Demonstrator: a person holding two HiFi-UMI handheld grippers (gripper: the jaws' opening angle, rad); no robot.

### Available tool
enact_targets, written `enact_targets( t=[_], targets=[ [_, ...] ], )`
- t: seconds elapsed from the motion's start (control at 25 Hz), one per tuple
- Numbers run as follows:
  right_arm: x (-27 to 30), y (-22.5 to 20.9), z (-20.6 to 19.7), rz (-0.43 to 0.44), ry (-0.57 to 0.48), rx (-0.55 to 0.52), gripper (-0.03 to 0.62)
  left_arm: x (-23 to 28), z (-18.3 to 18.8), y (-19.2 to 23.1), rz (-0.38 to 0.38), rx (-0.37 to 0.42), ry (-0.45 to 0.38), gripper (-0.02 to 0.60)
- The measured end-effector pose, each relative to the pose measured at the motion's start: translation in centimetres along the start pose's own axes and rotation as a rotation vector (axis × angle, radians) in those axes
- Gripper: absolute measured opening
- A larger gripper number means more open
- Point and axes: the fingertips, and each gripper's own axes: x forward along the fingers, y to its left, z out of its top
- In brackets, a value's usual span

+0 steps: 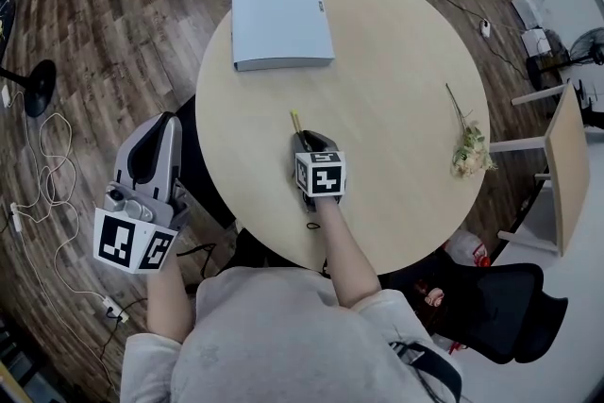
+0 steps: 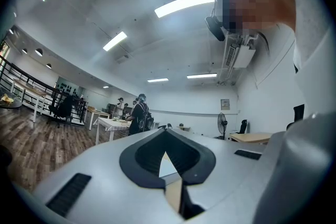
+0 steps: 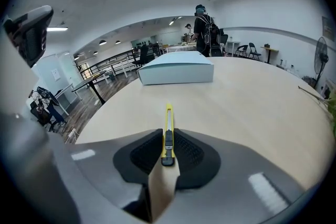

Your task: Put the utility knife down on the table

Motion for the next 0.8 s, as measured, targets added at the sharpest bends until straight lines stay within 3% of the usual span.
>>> enact_targets(
  t=[0.8],
  targets=[
    [-0.01, 0.14, -0.78, -0.011, 0.027, -0.006, 0.078, -0.31, 0.65, -0.77, -0.021, 0.009, -0.007, 0.008]
  ],
)
